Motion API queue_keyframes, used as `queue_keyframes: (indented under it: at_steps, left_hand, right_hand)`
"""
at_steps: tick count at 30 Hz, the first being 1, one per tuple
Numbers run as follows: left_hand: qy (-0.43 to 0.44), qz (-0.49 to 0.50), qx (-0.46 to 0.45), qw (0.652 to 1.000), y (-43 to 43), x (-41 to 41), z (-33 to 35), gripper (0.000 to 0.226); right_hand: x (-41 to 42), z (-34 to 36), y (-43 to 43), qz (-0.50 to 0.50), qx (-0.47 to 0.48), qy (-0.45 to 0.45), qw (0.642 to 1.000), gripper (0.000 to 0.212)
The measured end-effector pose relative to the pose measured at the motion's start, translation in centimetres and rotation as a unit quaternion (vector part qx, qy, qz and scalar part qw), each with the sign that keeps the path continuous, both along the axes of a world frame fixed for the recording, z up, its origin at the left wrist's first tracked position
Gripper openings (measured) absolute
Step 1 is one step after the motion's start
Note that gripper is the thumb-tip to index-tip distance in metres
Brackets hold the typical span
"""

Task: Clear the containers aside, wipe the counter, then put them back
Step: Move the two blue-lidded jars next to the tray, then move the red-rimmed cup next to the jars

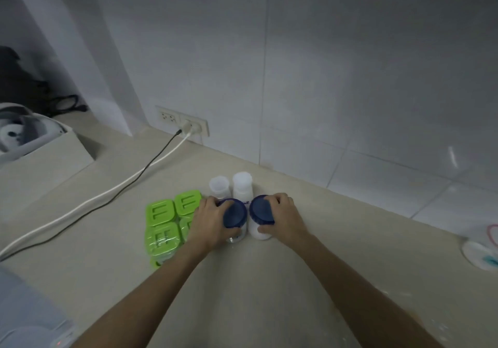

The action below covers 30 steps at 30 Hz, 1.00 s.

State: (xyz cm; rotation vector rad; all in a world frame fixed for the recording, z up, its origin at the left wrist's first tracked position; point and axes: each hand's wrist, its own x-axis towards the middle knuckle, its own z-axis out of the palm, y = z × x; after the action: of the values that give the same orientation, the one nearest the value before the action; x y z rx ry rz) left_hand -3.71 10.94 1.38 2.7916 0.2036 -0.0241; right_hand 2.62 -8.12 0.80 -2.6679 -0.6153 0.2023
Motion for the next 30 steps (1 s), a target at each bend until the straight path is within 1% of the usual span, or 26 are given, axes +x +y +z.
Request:
queue_keyframes:
  at_steps: [6, 9, 11, 13, 15, 16, 17, 19, 22, 25, 27, 30]
  left_hand:
    - [-0.018, -0.001, -0.015, 1.0, 0.9, 0.6, -1.4, 0.074]
    - [-0.016, -0.013, 0.033, 0.999, 1.2, 0.9, -1.6, 0.072]
    - [-0.057, -0.01, 0.074, 0.996, 0.8, 0.5, -1.2, 0.063]
    - [-0.133, -0.008, 0.076, 0.988, -0.4, -0.7, -1.1, 0.051]
    - [-0.209, -0.044, 0.053, 0.975, -2.0, -1.8, -1.7, 0.037]
    - [-0.225, -0.074, 0.044, 0.971, -3.0, -2.2, -2.2, 0.031]
    - [-0.222, -0.108, 0.039, 0.968, -4.0, -2.3, -2.9, 0.026]
    - [-0.179, -0.164, 0.022, 0.97, -6.4, -2.3, -4.1, 0.022]
    - [-0.102, -0.22, -0.009, 0.97, -10.4, -1.7, -5.3, 0.022]
    - [-0.067, -0.28, 0.018, 0.958, -15.5, -0.8, -6.0, 0.019]
    - [-0.047, -0.313, 0.032, 0.948, -19.9, 0.0, -6.0, 0.022]
    - [-0.039, -0.353, 0.056, 0.933, -26.1, 1.2, -6.3, 0.036]
  right_hand:
    - [0.7, -1.3, 2.1, -0.012, -0.02, -0.021, 1.0, 0.077]
    - [0.8, -1.4, 2.1, -0.011, -0.012, -0.028, 0.999, 0.079]
    - [0.6, -1.5, 1.6, 0.007, -0.005, -0.028, 1.0, 0.085]
    - [0.1, -1.6, 0.4, 0.019, 0.008, -0.026, 0.999, 0.09]
    - [-0.6, -1.7, -1.5, 0.004, 0.04, -0.029, 0.999, 0.085]
    - [-1.0, -1.7, -2.7, -0.011, 0.05, -0.031, 0.998, 0.079]
    - [-1.5, -1.9, -4.2, -0.032, 0.051, -0.036, 0.998, 0.074]
    - [-2.7, -2.6, -7.4, -0.09, 0.052, -0.046, 0.994, 0.067]
    - [-5.3, -4.3, -12.3, -0.152, 0.048, -0.036, 0.987, 0.071]
    - [-8.1, -5.6, -18.1, -0.178, 0.025, -0.015, 0.984, 0.066]
    - [-9.4, -6.0, -22.7, -0.208, 0.012, -0.012, 0.978, 0.059]
    - [-9.8, -5.3, -29.4, -0.258, -0.002, -0.025, 0.966, 0.049]
